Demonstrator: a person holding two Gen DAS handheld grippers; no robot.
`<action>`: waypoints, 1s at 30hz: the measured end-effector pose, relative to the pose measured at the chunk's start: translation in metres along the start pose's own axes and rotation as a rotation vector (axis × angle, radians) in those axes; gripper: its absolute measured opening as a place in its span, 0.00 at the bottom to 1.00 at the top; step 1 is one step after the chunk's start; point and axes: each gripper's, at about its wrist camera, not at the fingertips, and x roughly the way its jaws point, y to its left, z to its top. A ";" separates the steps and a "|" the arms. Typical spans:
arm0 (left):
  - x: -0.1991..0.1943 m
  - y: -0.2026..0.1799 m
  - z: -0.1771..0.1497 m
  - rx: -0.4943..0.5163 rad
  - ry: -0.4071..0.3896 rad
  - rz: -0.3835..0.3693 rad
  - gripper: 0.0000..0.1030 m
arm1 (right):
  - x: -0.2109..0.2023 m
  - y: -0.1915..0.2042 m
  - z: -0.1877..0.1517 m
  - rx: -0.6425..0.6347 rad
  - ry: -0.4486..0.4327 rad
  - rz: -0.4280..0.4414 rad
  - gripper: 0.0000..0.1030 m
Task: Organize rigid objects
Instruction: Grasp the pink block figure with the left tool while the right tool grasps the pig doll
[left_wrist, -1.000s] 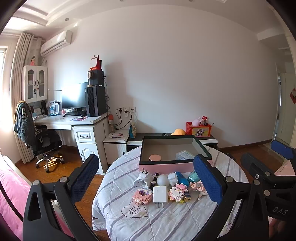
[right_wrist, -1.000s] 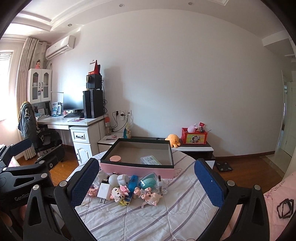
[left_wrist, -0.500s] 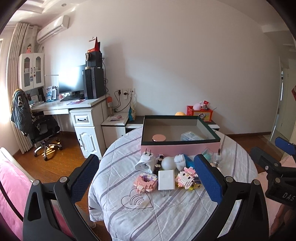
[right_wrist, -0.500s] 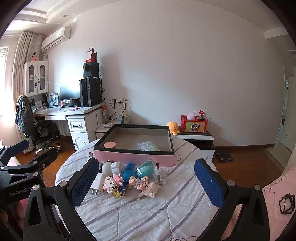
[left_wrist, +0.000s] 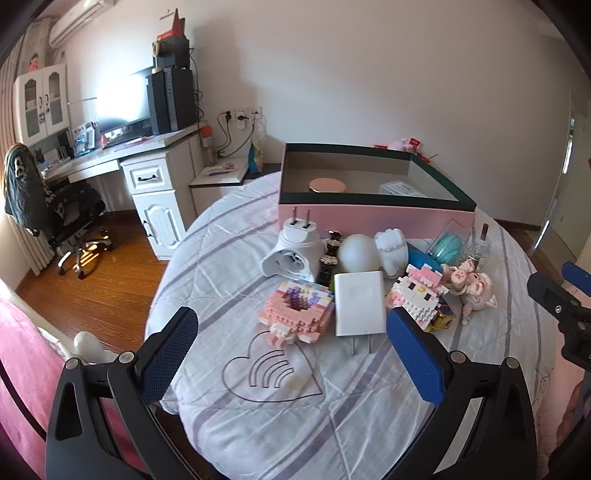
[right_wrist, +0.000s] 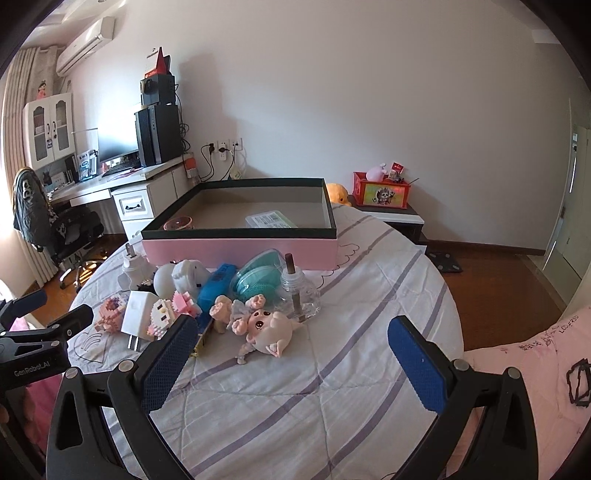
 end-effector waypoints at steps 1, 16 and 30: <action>0.005 -0.004 -0.001 0.009 0.005 -0.010 1.00 | 0.005 -0.001 -0.001 0.000 0.010 -0.001 1.00; 0.048 0.011 0.000 0.004 0.067 0.005 0.79 | 0.045 -0.015 -0.008 0.021 0.080 -0.001 1.00; 0.080 0.014 -0.001 0.018 0.114 -0.044 0.51 | 0.067 -0.015 -0.011 0.012 0.129 -0.002 1.00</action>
